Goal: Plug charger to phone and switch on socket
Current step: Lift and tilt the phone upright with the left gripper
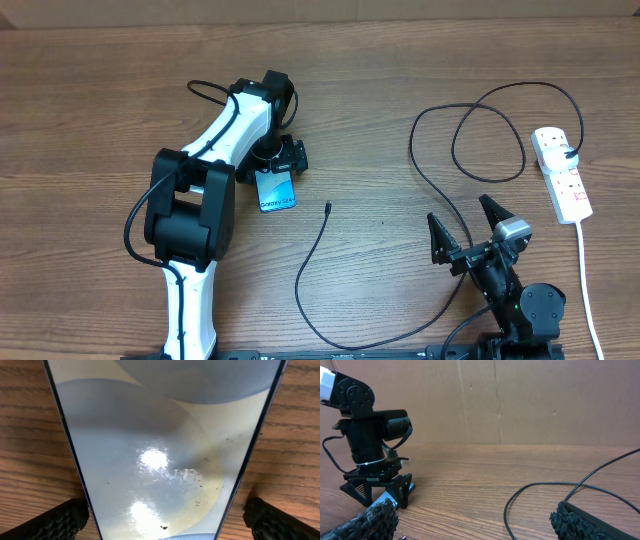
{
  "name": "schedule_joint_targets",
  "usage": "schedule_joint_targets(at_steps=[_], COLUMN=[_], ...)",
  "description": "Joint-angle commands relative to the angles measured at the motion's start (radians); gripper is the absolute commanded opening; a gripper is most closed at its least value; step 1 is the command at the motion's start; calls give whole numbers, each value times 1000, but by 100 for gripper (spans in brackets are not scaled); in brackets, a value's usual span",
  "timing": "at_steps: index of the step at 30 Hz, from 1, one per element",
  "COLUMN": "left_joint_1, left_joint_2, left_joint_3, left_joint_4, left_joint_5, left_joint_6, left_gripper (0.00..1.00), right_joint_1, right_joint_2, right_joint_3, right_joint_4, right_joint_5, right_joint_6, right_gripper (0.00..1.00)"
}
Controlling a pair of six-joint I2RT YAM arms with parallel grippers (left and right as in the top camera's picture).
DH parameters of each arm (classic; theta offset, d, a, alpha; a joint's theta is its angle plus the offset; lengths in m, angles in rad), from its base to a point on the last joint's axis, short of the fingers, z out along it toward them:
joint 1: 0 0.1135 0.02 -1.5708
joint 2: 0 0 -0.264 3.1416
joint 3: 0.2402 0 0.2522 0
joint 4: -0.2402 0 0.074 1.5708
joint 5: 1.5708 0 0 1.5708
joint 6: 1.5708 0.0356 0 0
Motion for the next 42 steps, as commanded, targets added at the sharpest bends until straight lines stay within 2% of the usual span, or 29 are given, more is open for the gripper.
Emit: schedule_joint_targets(at_steps=[1, 13, 31, 36, 38, 42], left_joint_1=[-8, -8, -19, -20, -21, -22], left_joint_2=[36, 36, 36, 36, 36, 36], left_joint_3=[-34, -34, -34, -34, -34, -34], left_joint_4=[-5, 17, 18, 37, 37, 45], left_joint_5=[-34, -60, -66, -67, -58, 16], left_joint_6=[-3, -70, -69, -38, -31, 19], left_gripper=[100, 100, 100, 100, 95, 93], right_joint_1=[6, 6, 6, 6, 6, 6], right_joint_2=[-8, -8, -8, -8, -8, -8], right_joint_3=[-10, -10, -10, -10, -10, -10], right_joint_4=[6, 6, 6, 6, 6, 6], right_joint_5=[-8, -8, -8, -8, -8, -8], right_joint_6=[3, 3, 3, 3, 3, 3], right_gripper=[100, 100, 100, 100, 100, 100])
